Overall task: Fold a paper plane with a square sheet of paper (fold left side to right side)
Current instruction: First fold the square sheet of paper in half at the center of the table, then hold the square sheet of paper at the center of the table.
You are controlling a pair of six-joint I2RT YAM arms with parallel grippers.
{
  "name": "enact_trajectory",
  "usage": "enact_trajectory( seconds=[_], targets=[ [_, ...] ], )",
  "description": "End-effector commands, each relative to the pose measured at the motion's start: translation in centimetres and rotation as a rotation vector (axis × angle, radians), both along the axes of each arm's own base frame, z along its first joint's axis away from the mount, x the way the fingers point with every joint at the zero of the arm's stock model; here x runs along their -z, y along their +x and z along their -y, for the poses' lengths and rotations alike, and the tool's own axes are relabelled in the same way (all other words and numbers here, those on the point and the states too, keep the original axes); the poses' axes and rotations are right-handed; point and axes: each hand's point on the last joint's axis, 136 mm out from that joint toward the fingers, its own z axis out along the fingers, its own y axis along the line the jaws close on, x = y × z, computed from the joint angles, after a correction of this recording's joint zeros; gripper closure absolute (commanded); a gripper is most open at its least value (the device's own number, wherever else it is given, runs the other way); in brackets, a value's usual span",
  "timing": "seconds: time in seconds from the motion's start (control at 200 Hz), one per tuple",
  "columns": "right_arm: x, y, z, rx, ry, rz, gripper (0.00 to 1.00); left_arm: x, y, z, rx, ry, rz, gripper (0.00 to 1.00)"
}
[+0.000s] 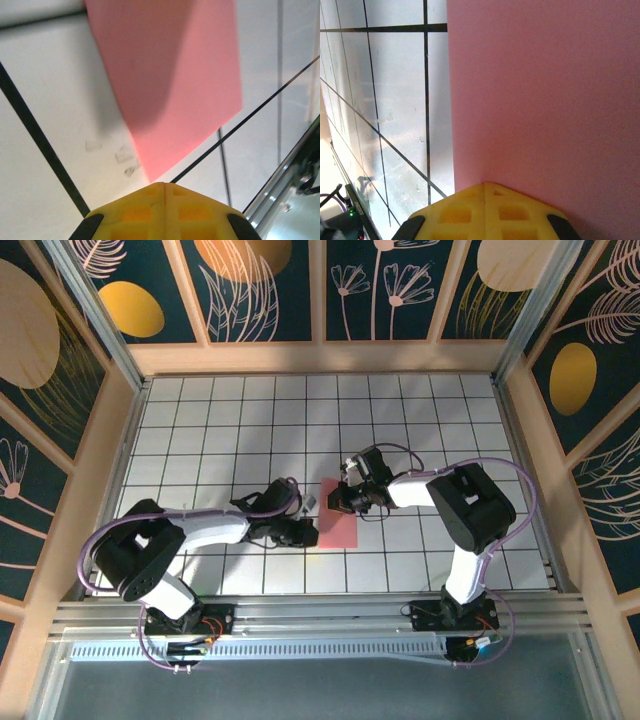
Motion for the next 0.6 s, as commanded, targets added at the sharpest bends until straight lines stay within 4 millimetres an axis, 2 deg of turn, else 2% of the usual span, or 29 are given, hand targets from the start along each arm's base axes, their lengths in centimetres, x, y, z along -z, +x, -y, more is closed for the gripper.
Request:
enact_trajectory(
  seconds=[0.0,0.155,0.27,0.325,0.355,0.596],
  targets=[
    [2.7,-0.9,1.7,0.004,-0.105,-0.03,1.0,-2.4,2.6,0.8,-0.027,-0.064,0.05,1.0],
    [2.7,-1.0,1.5,-0.003,-0.106,-0.03,1.0,-1.7,3.9,2.2,-0.008,-0.073,0.043,1.0],
    [2.6,-1.0,1.4,-0.005,-0.106,-0.03,1.0,-0.5,4.2,2.5,-0.001,-0.054,0.032,1.0],
    [2.7,-1.0,1.3,-0.007,-0.106,-0.031,1.0,-0.7,4.4,2.7,0.0,-0.062,0.04,1.0],
    [2.7,-1.0,1.2,-0.008,-0.106,-0.031,1.0,0.4,4.3,2.6,0.0,-0.048,0.017,1.0],
    [2.9,-1.1,1.0,-0.016,-0.113,-0.037,1.0,1.4,4.1,2.8,0.01,-0.048,-0.004,1.0]
  ],
)
